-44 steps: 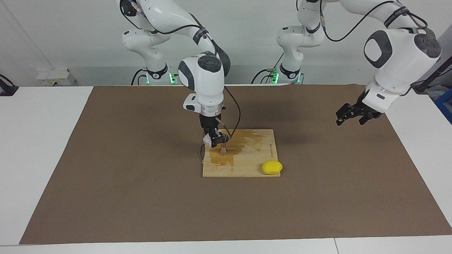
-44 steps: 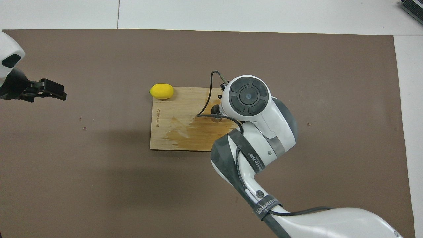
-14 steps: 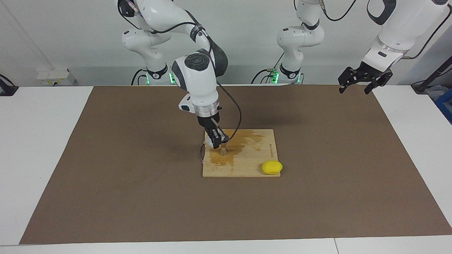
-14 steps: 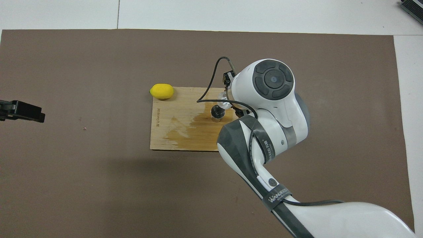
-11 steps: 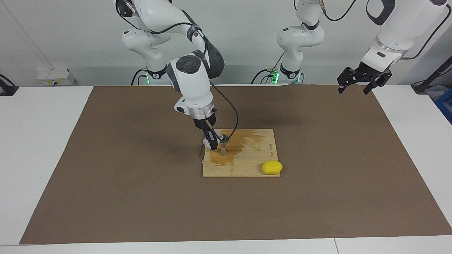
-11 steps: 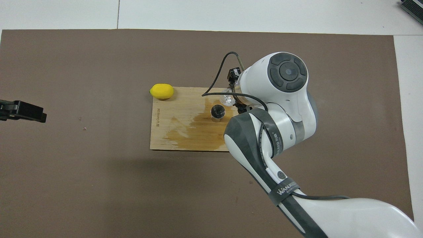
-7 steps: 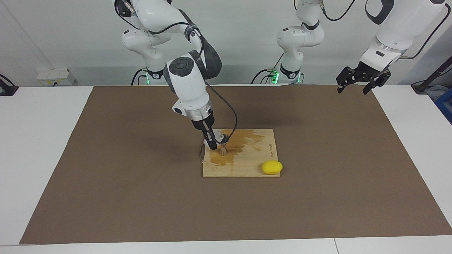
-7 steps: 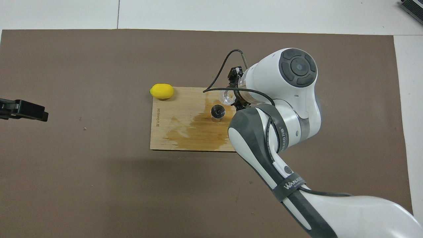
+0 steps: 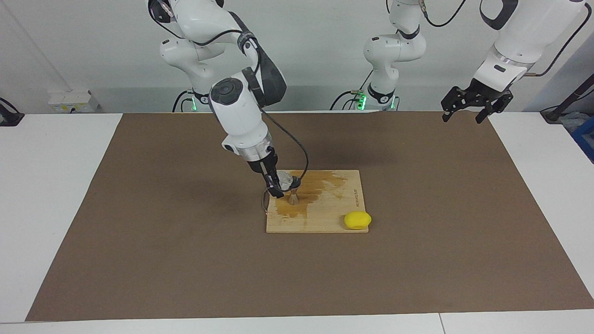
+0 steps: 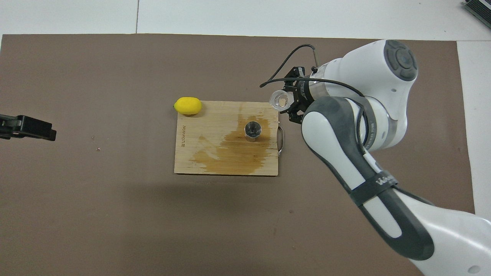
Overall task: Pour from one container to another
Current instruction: 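Carry the glass back to its spot with the right gripper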
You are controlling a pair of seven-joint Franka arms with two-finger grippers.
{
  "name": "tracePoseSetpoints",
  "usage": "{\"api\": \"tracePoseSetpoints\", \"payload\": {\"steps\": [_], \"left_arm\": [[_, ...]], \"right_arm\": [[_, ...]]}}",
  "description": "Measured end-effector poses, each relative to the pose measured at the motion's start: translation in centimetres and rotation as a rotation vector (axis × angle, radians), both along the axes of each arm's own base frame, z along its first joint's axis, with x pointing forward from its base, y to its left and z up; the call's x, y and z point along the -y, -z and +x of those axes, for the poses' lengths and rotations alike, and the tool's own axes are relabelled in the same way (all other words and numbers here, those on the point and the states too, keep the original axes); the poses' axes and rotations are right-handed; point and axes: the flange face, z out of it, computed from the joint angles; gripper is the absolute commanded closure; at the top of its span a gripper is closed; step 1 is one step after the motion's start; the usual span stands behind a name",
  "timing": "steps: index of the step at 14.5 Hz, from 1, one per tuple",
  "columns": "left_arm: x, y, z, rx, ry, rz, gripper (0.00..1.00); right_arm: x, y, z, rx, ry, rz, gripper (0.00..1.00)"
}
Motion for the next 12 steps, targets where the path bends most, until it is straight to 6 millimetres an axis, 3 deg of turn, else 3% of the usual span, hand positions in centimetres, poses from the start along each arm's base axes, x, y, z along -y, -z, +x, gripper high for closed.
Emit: {"api": "tracePoseSetpoints", "payload": {"steps": [5,12], "left_arm": [[0.0,0.0,0.0,0.0,0.0,0.0,0.0],[0.0,0.0,0.0,0.0,0.0,0.0,0.0]], "right_arm": [[10.8,2.9,1.6,-0.016,0.046,0.104,0.86],[23.0,10.5,-1.4,-0.021,0.035,0.246,0.87]]}}
